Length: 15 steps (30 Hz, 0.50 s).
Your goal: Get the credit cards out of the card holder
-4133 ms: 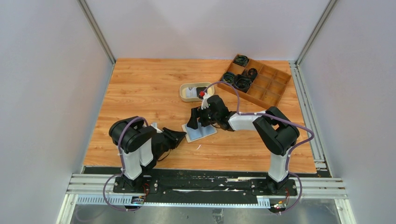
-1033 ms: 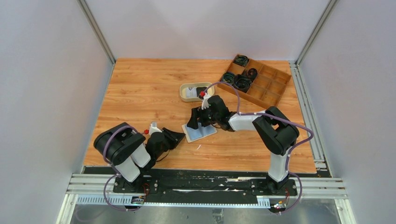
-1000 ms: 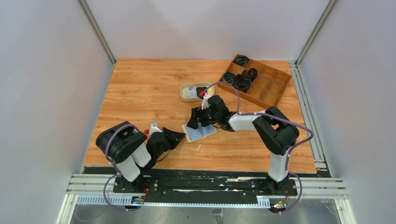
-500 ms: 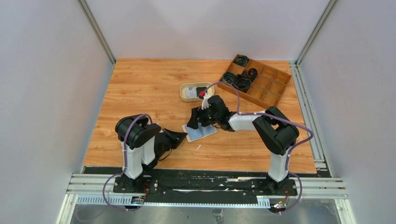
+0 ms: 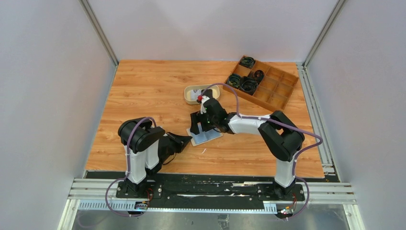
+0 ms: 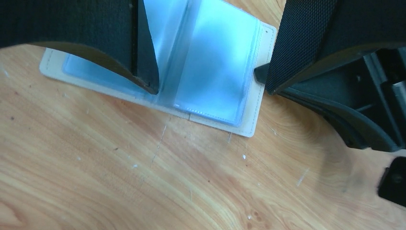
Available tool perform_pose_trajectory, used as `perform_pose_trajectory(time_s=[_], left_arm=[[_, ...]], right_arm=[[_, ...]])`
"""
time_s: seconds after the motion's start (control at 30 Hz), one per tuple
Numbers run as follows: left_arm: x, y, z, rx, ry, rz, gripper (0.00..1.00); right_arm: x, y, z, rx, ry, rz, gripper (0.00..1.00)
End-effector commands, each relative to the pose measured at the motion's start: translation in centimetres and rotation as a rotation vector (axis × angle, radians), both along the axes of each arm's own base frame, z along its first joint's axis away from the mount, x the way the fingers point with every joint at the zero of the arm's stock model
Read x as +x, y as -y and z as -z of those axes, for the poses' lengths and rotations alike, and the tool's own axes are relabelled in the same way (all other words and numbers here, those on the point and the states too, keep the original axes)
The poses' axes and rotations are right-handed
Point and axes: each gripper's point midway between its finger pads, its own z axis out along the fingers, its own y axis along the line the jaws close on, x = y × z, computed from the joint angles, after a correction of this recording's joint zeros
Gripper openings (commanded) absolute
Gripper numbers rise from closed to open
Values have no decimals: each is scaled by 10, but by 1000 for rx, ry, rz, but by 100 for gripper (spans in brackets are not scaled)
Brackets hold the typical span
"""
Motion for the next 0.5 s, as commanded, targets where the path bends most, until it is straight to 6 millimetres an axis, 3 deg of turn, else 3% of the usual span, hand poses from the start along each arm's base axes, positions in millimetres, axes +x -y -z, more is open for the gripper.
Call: perform_pose_trajectory(time_s=[0.0, 0.13, 0.47], left_arm=[[-45, -35, 49, 204, -129, 40, 0], [-45, -34, 48, 200, -125, 43, 0], [-45, -32, 46, 198, -112, 54, 0]], right_arm=[[-65, 54, 64, -454, -176, 9, 86], [-62, 55, 63, -591, -143, 48, 87], [-64, 47, 72, -676, -159, 88, 87]])
